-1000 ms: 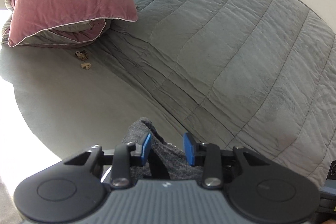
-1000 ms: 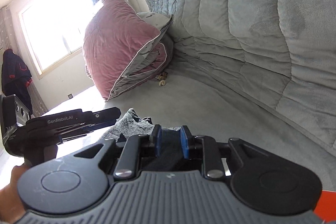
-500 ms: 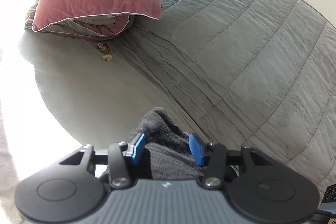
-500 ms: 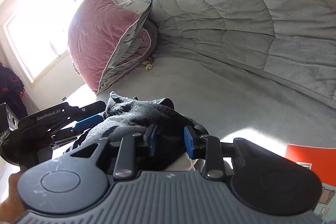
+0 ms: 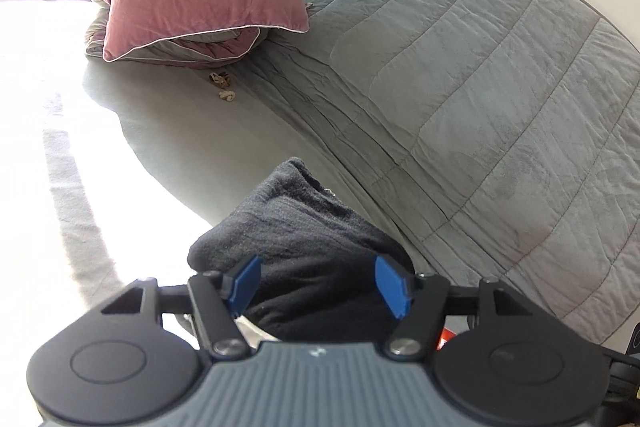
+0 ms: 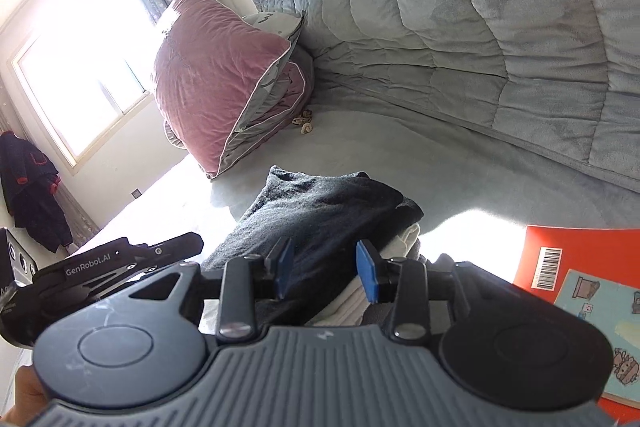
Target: Fold clothes
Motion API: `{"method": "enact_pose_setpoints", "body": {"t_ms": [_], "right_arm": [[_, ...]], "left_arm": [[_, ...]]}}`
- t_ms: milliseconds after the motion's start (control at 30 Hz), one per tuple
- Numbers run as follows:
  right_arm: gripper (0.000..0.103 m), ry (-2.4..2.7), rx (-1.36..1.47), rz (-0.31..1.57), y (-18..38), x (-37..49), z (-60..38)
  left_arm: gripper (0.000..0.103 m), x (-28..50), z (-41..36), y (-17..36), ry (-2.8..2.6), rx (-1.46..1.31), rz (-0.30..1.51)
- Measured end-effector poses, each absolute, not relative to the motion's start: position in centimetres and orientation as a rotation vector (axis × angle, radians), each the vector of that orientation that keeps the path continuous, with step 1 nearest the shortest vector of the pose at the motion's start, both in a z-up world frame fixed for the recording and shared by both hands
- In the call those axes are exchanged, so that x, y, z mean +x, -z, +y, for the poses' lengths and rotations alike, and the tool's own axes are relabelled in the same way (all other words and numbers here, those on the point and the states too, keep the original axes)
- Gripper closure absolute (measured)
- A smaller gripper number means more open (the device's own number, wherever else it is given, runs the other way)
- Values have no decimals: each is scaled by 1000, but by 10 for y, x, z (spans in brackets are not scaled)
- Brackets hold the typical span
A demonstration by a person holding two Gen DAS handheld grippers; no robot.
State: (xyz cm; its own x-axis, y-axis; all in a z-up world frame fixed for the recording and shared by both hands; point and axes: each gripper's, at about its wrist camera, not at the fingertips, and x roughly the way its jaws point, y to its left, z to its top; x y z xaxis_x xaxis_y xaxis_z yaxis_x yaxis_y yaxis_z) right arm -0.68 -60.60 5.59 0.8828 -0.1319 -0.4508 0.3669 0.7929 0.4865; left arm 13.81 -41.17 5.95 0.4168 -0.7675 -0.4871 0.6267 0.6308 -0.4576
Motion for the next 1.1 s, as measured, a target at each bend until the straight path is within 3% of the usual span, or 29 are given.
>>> {"method": "enact_pose_setpoints", "body": {"t_ms": [100, 300, 400, 500, 600, 1100], "right_arm": [[63, 307, 597, 421, -66, -18, -589], [49, 453, 480, 486, -87, -31, -549], [32, 492, 480, 492, -95, -40, -534], [22, 499, 503, 493, -100, -49, -524], [0, 505, 491, 506, -98, -50, -519], [0, 540, 386, 601, -83, -42, -503]], "left_arm": [[26, 122, -400, -70, 855, -179, 723], [3, 92, -381, -81, 756, -111, 734], [1, 83, -370, -83, 728, -116, 757], [1, 77, -363, -85, 716, -68, 799], [1, 72, -354, -84, 677, -6, 833], [0, 52, -333, -59, 560, 153, 815]]}}
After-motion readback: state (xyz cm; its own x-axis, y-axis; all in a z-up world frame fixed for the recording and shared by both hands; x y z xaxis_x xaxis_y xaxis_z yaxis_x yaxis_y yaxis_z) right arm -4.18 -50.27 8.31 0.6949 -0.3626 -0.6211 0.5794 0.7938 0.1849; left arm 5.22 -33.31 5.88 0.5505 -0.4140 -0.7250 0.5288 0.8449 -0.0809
